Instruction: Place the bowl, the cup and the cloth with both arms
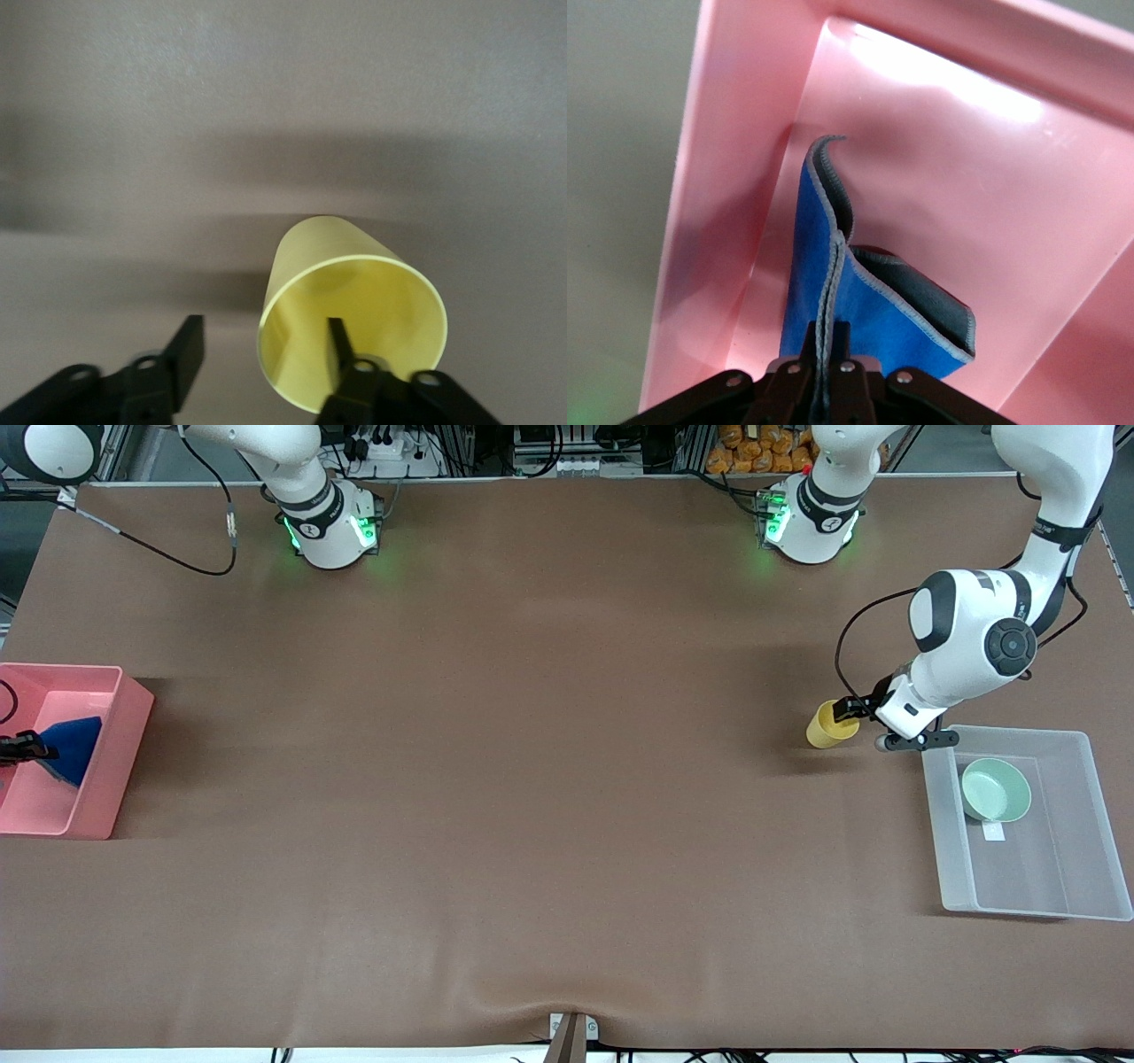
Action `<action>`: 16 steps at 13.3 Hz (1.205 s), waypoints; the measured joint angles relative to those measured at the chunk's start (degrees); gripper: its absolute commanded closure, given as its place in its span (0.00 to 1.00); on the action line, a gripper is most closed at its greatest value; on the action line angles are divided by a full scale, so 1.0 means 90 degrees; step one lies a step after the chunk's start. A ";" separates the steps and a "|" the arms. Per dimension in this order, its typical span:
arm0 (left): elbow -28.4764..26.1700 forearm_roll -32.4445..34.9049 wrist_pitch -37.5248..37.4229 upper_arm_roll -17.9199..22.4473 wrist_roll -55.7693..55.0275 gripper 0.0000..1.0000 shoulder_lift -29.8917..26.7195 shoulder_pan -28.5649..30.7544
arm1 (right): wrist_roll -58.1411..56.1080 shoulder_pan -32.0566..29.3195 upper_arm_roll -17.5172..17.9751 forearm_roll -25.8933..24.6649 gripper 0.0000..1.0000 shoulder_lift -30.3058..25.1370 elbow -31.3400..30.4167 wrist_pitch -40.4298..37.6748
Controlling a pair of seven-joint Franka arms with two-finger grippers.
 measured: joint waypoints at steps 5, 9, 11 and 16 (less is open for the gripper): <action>0.0185 0.0426 0.0440 0.0010 0.0002 1.00 0.0371 0.0040 | -0.0006 -0.0132 0.0048 0.0418 0.00 -0.0041 0.0024 -0.0308; 0.1047 0.0471 0.0156 0.0039 0.0068 1.00 0.0339 0.0077 | 0.0007 0.0182 0.0316 0.0497 0.00 -0.0346 0.0401 -0.1520; 0.1923 0.0472 -0.0630 0.0065 0.0070 1.00 0.0281 0.0113 | 0.0173 0.0588 0.0368 0.0506 0.00 -0.0735 0.0554 -0.2061; 0.4165 0.1532 -0.1627 0.0307 0.1159 1.00 0.0861 0.0565 | 0.0734 0.1866 0.0452 0.0575 0.00 -0.2037 0.0610 -0.3676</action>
